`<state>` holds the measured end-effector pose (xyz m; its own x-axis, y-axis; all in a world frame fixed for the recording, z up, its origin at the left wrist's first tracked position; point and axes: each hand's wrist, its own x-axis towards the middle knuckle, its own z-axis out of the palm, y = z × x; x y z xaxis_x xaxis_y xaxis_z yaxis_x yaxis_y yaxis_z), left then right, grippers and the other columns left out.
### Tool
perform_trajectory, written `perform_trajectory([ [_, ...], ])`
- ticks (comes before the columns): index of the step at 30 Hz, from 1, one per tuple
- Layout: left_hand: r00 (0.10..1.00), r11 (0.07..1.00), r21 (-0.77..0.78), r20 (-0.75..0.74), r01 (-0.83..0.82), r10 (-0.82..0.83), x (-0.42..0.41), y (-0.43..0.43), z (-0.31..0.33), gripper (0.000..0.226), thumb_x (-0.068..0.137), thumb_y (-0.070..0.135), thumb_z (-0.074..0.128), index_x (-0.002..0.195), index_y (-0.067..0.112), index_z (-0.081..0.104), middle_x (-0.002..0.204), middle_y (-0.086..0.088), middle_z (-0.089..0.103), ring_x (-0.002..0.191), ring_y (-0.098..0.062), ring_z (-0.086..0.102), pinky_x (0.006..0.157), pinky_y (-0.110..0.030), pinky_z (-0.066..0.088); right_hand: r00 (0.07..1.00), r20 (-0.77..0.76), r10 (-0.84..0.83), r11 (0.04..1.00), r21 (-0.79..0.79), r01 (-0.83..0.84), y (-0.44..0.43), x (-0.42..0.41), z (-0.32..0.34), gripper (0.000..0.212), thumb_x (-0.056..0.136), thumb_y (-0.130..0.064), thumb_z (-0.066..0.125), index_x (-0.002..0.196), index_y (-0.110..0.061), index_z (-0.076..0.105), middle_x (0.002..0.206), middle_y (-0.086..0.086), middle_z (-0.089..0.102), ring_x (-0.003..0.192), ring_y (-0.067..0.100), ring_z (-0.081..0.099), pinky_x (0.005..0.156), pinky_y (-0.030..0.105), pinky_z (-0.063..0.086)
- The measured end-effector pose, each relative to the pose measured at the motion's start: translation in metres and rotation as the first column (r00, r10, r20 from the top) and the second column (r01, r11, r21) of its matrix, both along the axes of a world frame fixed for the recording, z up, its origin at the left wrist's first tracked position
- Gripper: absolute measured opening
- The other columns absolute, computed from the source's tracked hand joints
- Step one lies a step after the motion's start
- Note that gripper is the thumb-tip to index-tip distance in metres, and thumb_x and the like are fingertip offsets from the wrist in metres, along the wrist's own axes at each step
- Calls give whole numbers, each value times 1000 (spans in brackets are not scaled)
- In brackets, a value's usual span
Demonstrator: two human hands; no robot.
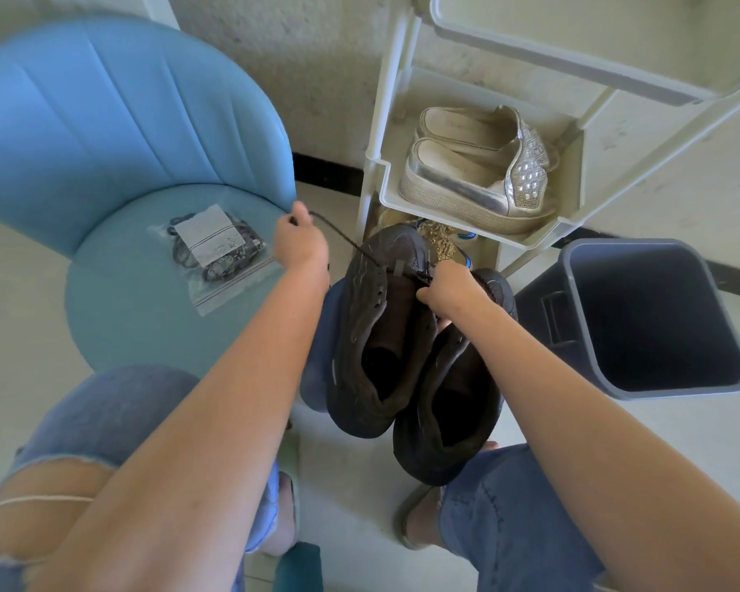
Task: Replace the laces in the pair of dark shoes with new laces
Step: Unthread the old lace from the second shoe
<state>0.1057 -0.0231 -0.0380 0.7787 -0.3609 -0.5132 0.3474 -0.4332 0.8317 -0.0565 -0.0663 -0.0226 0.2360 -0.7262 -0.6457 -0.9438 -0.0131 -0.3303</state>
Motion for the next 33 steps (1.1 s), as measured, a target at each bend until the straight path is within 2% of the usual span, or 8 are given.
perform_trajectory([
  [3,978,985,-167,-192,49,-81,-19,-4,5,39,103,39,26,104,10,52,64,6,63,68,-10,62,71,-21,49,1000,16,12,1000,-1,-12,2,1,1,33,94,-9,54,66,-8,37,68,15,54,93,37,66,54,27,41],
  [6,906,952,-287,-366,108,-213,-28,-3,1,32,103,34,34,85,8,42,48,2,52,42,-10,57,63,-29,54,1000,25,8,1000,-18,-8,3,3,1,31,93,-8,54,67,-9,37,64,13,50,89,38,67,59,31,48],
  [8,902,900,-60,28,432,-432,-32,0,-6,26,97,35,45,88,10,41,67,0,46,55,-11,51,54,-25,47,1000,30,-1,1000,-12,2,3,2,1,29,93,-9,54,68,-9,38,63,14,52,83,38,68,63,32,51],
  [10,674,774,237,387,587,-629,-34,7,-15,25,91,33,57,95,12,43,78,0,51,67,-14,48,57,-25,37,999,38,-24,1000,-11,25,3,2,1,28,93,-11,52,69,-8,39,63,15,55,71,35,69,54,31,50],
  [12,501,662,374,444,650,-743,-37,10,-20,22,92,27,59,102,11,49,96,-7,55,81,-22,53,67,-28,38,999,33,-31,998,-46,32,4,2,0,29,94,-13,51,68,-8,37,65,14,54,62,33,66,48,28,47],
  [18,364,493,609,333,621,-870,-35,6,-18,38,99,35,45,116,2,52,118,-18,53,105,-34,54,80,-35,39,1000,11,9,986,-167,-7,9,2,-4,30,97,-29,51,79,-6,43,95,17,61,90,36,64,76,41,54],
  [26,353,377,686,183,623,-917,-29,3,-21,48,100,42,39,108,0,60,110,-19,63,103,-34,59,75,-35,41,997,-50,58,952,-297,-71,15,9,-7,22,98,-23,49,101,-2,56,106,16,62,97,35,61,66,34,40],
  [33,583,579,570,203,583,-786,-21,7,-25,45,100,37,42,106,-3,62,107,-20,64,99,-35,60,76,-37,43,996,-37,82,958,-271,-89,13,8,-8,16,96,-6,47,103,4,57,105,20,62,95,37,61,68,36,45],
])
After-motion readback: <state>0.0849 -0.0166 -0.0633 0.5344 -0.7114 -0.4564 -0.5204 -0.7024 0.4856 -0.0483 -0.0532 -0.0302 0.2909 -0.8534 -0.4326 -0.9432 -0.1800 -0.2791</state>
